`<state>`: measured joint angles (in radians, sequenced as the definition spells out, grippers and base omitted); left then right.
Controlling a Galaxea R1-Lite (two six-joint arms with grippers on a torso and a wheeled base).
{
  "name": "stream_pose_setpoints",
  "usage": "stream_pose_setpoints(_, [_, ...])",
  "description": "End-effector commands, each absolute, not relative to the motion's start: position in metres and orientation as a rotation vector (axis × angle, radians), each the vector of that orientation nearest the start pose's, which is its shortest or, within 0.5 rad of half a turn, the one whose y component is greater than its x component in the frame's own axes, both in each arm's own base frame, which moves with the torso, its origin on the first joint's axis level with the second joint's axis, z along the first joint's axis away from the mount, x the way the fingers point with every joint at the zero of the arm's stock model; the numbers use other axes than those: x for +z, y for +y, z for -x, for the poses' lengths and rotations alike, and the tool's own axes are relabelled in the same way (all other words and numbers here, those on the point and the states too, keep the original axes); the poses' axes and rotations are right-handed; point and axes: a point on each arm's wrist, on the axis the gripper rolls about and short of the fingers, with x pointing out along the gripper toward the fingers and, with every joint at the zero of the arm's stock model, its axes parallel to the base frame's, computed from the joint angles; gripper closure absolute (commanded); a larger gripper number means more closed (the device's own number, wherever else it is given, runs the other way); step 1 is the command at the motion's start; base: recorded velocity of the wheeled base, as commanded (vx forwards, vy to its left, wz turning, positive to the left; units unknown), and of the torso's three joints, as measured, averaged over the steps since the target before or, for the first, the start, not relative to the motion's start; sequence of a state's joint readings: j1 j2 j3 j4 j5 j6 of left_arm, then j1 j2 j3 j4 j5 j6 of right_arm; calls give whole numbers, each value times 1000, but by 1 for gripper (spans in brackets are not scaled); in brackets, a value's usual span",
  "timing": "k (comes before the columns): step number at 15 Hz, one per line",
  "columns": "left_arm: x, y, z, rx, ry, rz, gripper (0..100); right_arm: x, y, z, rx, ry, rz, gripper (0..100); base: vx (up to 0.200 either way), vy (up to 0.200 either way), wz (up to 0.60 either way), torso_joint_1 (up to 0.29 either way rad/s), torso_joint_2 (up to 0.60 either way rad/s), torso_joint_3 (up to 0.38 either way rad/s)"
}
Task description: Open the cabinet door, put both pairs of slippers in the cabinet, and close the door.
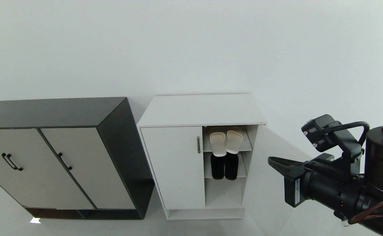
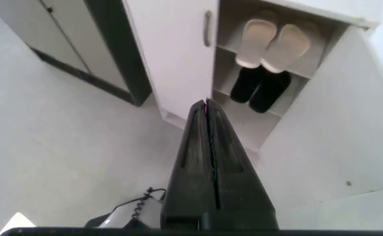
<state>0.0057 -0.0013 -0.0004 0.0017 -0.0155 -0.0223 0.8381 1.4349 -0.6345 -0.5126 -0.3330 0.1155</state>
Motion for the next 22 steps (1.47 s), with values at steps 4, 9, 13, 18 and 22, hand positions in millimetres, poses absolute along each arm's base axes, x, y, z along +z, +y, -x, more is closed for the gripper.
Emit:
stream_pose_setpoints(4, [75,0,23,-9,2,23,100,190,120,-221,251,287,16,100,0,0,0,0,0,0])
stream_pose_setpoints(9, [75,0,23,-9,2,23,100,182,64,-267,155,329,-34,100,0,0,0,0,0,0])
stream_pose_setpoints(13, [75,0,23,-9,2,23,100,159,41,-302,67,384,-50,100,0,0,0,0,0,0])
stream_pose_setpoints(18, [76,0,23,-9,0,23,100,126,18,-335,-15,426,-60,100,0,0,0,0,0,0])
stream_pose_setpoints(22, [75,0,23,-9,2,23,100,113,10,-343,-44,460,-62,100,0,0,0,0,0,0])
